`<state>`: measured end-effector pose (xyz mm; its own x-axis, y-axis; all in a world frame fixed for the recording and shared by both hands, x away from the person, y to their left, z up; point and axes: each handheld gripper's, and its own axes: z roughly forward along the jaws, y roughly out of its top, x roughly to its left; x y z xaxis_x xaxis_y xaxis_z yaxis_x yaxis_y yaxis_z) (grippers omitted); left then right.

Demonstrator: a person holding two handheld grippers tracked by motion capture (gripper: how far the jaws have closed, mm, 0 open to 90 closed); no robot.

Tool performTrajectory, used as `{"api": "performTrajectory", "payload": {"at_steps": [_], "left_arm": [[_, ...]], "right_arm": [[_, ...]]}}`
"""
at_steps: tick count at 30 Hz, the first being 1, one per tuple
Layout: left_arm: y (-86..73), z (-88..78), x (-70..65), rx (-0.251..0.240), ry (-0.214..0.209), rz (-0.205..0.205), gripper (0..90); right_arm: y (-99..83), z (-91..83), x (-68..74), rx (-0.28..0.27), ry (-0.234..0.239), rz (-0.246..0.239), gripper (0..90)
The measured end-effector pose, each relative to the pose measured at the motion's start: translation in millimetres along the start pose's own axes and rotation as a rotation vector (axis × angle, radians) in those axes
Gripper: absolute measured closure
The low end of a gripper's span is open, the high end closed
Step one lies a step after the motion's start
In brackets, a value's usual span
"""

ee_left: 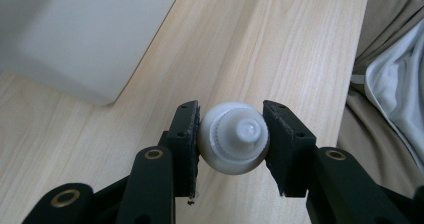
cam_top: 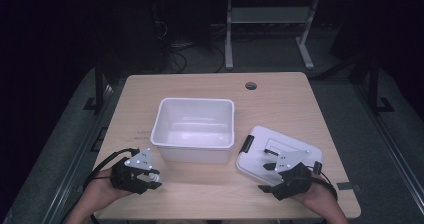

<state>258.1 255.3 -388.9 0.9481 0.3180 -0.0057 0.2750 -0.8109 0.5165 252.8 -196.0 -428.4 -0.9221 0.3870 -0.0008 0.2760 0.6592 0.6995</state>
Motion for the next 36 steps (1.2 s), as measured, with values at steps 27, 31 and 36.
{"api": "performTrajectory", "payload": {"at_steps": [27, 31, 36], "left_arm": [[2.4, -23.7, 3.2, -0.004, 0.008, 0.002, 60.2], [2.2, -26.6, 4.1, -0.005, 0.008, -0.004, 60.2], [1.1, -30.0, 5.4, -0.013, 0.014, -0.01, 60.1]], "right_arm": [[-1.2, 3.0, 0.2, 0.008, 0.004, -0.002, 30.1], [-0.4, 3.4, 0.0, 0.005, 0.005, -0.004, 30.0], [-0.4, 3.4, 0.2, 0.004, 0.008, 0.0, 29.7]]}}
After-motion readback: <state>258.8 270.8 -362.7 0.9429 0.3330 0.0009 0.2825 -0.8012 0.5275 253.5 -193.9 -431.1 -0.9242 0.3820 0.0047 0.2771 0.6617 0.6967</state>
